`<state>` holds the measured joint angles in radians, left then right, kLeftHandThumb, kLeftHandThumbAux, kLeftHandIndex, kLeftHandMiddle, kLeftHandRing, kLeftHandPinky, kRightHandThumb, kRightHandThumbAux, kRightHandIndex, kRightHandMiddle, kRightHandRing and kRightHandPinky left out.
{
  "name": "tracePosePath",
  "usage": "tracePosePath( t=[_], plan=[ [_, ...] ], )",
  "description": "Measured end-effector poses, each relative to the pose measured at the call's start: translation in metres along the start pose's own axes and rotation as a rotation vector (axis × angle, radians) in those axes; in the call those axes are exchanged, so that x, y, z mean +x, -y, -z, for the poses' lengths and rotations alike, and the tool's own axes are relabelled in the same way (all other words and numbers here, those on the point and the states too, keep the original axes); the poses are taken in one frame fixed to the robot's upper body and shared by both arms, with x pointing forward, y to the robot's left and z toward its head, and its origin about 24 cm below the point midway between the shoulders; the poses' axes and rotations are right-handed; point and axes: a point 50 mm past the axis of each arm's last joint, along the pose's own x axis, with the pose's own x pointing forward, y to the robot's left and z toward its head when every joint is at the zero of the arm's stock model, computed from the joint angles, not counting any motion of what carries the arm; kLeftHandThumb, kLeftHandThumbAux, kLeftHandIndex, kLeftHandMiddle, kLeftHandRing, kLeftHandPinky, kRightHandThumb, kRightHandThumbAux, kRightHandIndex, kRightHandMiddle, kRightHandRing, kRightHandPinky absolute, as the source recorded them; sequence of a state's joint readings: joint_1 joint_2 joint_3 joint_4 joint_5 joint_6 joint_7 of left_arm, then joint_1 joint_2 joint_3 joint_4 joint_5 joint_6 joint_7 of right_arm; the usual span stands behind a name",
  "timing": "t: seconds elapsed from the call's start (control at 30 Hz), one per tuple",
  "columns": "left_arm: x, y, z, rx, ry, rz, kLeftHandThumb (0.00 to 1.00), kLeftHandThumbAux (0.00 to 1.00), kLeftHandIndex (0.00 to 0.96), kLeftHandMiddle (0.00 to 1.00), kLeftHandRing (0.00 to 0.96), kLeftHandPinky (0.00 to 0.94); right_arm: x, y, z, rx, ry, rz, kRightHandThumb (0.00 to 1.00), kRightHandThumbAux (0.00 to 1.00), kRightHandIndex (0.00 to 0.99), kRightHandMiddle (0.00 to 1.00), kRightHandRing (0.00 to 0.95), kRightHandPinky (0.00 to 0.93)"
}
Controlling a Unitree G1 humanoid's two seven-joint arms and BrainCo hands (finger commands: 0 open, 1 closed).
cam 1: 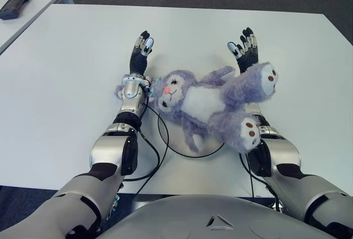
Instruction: Put the doll into the plate.
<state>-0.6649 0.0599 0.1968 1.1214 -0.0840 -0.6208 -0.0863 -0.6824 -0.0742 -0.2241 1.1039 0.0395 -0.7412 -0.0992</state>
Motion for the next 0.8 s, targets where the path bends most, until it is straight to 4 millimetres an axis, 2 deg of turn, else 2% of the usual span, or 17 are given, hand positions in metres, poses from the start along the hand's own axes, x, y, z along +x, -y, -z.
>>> tracePosePath(
  t=[0.3,0.8],
  plan=[
    [-0.002,0.0047,0.0005,0.024,0.014,0.028,0.0,0.39,0.0,0.004,0.0,0.0,-0.0015,-0.0017,-0.0005,-0.001,0.017,-0.011,0.0,0.624,0.03,0.04,0.025,0.015],
    [-0.0023,0.0058,0.0074,0.022,-0.049,0.031,0.0,0.377,0.0,0.016,0.0,0.0,-0.0015,0.0016,0.0072,-0.019,-0.059,-0.016,0.0,0.61,0.037,0.04,0.017,0.0]
  ],
)
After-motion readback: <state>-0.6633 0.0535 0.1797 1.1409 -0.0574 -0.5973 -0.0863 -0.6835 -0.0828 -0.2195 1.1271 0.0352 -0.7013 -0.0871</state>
